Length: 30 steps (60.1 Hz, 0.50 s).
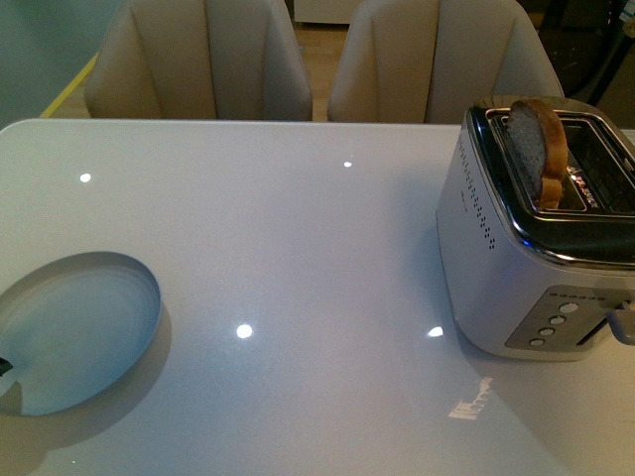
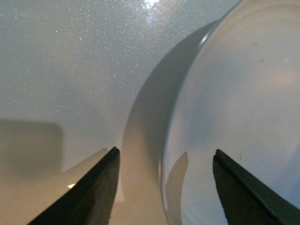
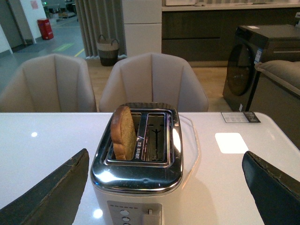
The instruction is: Left arm holds plate, right arm toasts bread
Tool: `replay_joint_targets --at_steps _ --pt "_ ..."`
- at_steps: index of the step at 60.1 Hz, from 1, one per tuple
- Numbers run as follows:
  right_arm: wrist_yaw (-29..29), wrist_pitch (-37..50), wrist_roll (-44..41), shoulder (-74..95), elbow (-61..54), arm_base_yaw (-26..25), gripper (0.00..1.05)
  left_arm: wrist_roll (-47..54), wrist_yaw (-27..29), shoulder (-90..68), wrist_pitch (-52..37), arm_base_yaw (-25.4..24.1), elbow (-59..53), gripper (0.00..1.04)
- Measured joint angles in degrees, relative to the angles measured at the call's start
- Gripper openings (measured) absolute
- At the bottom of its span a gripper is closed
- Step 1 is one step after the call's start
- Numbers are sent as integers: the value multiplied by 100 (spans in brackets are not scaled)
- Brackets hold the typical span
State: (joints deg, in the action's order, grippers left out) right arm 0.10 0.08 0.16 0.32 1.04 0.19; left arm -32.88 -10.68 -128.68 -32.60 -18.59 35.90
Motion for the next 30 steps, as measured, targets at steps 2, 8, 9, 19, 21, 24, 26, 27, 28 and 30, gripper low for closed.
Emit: replay_joint_targets --at_steps 2,8,9,19,21,24,26,27,28,30 --pt "0 0 0 0 0 0 96 -15 0 157 9 20 -39 75" --pt "0 0 0 0 0 0 96 -87 -2 785 46 111 -168 90" --pt "0 0 0 0 0 0 96 -94 -7 955 61 144 -203 94" --pt "0 0 0 0 0 0 96 -153 -26 2756 511 669 -498 97" --pt "0 0 0 0 0 0 96 -186 -24 3042 619 776 -525 97" --pt "0 0 0 0 0 0 96 -240 -24 3541 695 946 -570 97" --pt "0 0 0 0 0 0 96 -256 -46 3707 699 1005 -570 97" --pt "0 0 0 0 0 0 96 -258 -66 3783 699 1032 -570 97" --pt "0 0 0 0 0 0 96 -258 -68 3812 699 1040 -570 97" --pt "2 0 0 0 0 0 96 -264 -61 3871 702 1047 -570 97"
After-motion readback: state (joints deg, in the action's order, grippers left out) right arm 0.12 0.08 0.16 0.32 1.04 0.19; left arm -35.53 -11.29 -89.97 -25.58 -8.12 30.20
